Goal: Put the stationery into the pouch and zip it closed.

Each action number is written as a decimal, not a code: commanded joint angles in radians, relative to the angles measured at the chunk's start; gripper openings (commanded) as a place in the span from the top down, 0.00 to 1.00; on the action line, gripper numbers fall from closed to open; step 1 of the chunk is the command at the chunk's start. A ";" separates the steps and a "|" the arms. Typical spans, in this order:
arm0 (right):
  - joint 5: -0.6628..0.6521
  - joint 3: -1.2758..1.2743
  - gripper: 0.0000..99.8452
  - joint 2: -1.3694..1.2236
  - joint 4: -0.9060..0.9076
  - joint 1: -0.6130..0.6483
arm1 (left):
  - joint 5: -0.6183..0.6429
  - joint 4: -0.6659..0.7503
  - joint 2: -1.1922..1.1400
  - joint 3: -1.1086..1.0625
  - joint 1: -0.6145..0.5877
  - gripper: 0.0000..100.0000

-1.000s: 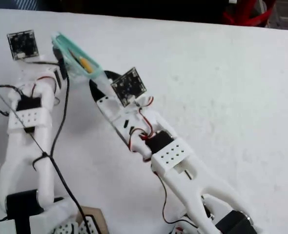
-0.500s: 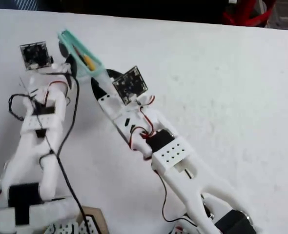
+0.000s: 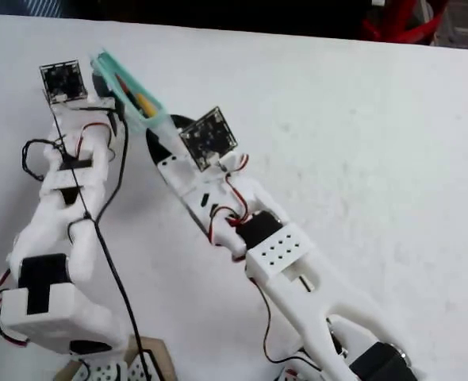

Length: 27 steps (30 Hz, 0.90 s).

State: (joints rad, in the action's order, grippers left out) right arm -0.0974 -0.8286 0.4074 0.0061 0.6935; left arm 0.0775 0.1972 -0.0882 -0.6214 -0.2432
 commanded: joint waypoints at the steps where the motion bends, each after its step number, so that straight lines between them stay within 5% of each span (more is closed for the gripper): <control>1: 0.014 -0.011 0.98 -0.007 0.019 0.007 | 0.006 0.092 -0.008 0.054 -0.001 0.83; 10: 0.014 -0.011 0.98 -0.013 0.019 0.005 | 0.005 0.118 0.044 -0.009 -0.005 0.98; 19: 0.014 -0.012 0.98 -0.016 0.021 0.005 | -0.137 0.107 0.410 -0.169 -0.005 0.98; 27: 0.015 -0.037 0.98 -0.007 0.021 0.007 | -0.146 -0.103 0.595 -0.074 -0.007 0.98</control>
State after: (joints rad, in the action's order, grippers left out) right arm -0.0928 -0.8485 0.4074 0.0061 0.6966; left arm -0.0575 0.1435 0.4043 -0.7933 -0.2417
